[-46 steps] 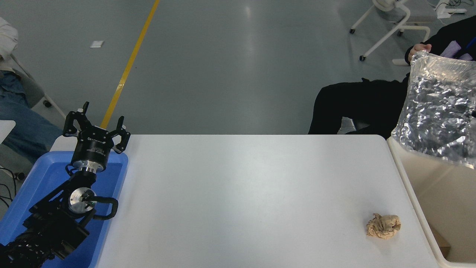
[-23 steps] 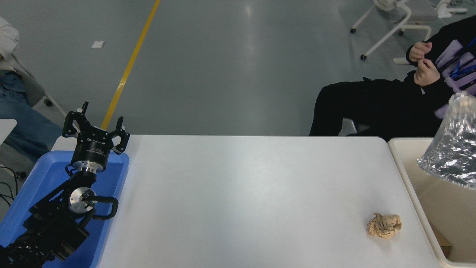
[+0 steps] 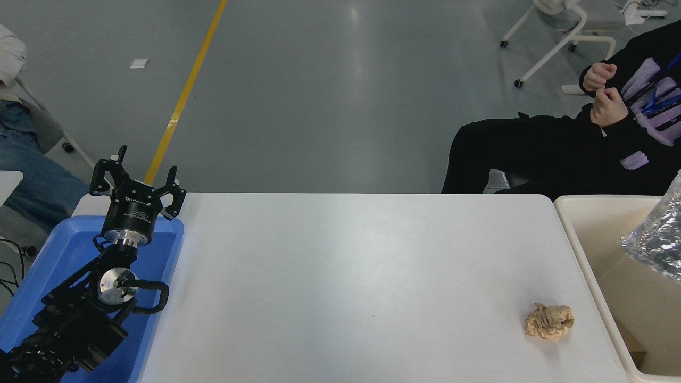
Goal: Pick up foil plate and place in dustbin
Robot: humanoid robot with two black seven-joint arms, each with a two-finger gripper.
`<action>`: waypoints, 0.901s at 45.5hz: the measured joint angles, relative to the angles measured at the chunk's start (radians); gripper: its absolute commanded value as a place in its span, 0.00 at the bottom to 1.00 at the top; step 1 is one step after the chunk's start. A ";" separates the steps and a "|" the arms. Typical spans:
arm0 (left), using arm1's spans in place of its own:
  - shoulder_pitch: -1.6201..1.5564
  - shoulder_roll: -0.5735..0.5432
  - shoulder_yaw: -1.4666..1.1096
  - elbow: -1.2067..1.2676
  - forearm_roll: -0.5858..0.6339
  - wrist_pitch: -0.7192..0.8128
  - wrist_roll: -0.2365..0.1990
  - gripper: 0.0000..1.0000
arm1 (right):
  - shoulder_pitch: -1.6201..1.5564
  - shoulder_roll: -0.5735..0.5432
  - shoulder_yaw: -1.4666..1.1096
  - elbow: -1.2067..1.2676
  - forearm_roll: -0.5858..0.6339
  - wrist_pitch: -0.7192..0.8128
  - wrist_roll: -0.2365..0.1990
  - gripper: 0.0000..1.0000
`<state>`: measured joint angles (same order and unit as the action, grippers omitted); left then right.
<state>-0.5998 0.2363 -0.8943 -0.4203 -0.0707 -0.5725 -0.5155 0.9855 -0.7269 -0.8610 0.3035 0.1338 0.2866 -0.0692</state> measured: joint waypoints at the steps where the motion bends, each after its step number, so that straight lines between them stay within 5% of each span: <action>1: 0.000 0.000 0.000 0.000 0.000 0.000 0.000 0.99 | -0.020 0.011 0.010 -0.020 0.000 -0.003 -0.004 0.00; 28: 0.000 0.000 -0.001 0.000 0.000 -0.001 0.000 0.99 | -0.229 0.131 0.094 -0.224 0.007 -0.138 -0.058 0.00; 29: 0.000 0.000 -0.001 0.000 0.000 -0.001 0.000 0.99 | -0.232 0.132 0.095 -0.226 0.008 -0.140 -0.059 0.05; 32: 0.000 0.000 -0.001 0.000 0.000 -0.001 0.000 0.99 | -0.242 0.136 0.100 -0.229 0.009 -0.149 -0.063 0.52; 34: 0.000 0.000 -0.001 0.000 0.000 -0.001 0.000 0.99 | -0.247 0.137 0.104 -0.231 0.009 -0.159 -0.064 0.74; 37: 0.000 0.000 -0.001 0.000 0.000 -0.001 0.000 0.99 | -0.252 0.137 0.111 -0.235 0.009 -0.185 -0.066 0.90; 41: 0.000 0.000 -0.001 0.000 0.000 -0.001 0.000 0.99 | -0.256 0.137 0.118 -0.235 0.009 -0.234 -0.067 0.94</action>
<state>-0.5998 0.2362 -0.8957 -0.4203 -0.0705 -0.5738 -0.5155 0.7290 -0.5899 -0.7430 0.0686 0.1424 0.0526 -0.1364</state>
